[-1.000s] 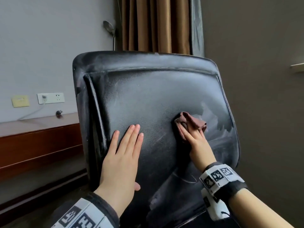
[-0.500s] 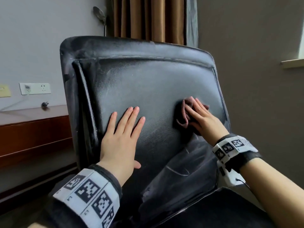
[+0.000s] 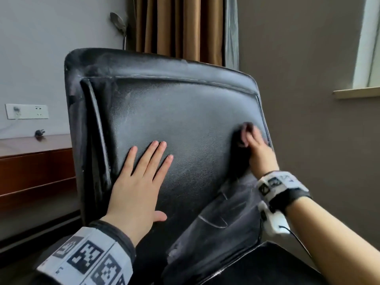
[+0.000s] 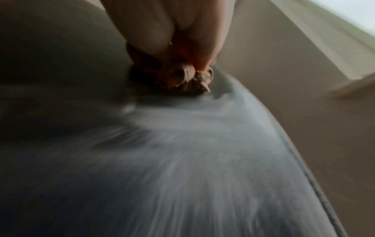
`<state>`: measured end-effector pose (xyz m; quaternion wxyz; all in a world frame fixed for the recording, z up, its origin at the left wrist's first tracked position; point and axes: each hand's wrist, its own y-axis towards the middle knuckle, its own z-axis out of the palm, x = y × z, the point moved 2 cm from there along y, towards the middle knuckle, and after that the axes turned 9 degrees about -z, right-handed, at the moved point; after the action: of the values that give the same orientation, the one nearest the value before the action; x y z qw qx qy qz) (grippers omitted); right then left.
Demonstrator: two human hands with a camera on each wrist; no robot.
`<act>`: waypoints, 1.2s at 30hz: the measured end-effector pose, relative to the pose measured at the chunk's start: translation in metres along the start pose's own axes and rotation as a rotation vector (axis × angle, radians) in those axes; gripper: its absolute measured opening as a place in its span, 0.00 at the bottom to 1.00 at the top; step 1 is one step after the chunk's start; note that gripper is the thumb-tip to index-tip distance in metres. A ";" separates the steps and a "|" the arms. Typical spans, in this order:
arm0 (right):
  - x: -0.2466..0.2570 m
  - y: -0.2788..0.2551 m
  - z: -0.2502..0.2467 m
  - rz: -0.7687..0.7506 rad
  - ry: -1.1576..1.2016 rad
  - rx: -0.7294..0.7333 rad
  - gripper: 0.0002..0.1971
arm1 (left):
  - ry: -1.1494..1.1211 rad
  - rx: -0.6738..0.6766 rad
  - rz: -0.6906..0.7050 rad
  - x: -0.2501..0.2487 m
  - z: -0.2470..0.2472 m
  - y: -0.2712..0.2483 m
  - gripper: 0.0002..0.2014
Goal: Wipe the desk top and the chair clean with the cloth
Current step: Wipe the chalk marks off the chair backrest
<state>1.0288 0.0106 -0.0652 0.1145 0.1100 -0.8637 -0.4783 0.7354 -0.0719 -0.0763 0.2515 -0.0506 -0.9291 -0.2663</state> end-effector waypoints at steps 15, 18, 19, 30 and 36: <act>0.005 -0.061 0.018 0.395 0.041 0.004 0.40 | 0.035 -0.011 -0.010 -0.002 0.003 -0.001 0.58; 0.059 -0.068 0.037 0.326 0.112 0.023 0.41 | 0.032 -0.010 -0.027 -0.001 0.004 -0.002 0.58; 0.073 -0.077 0.047 0.189 0.142 0.061 0.40 | 0.030 -0.014 -0.028 -0.001 0.005 -0.003 0.59; -0.003 -0.057 0.030 0.537 0.117 -0.077 0.44 | 0.029 -0.047 -0.016 0.000 0.005 -0.002 0.59; -0.021 -0.059 0.019 0.908 0.191 -0.106 0.35 | 0.055 -0.060 -0.002 0.001 0.009 -0.002 0.58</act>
<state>1.0475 0.0010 -0.1269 0.3967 -0.2417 -0.7845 -0.4108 0.7304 -0.0692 -0.0838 0.2751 -0.0497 -0.9136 -0.2954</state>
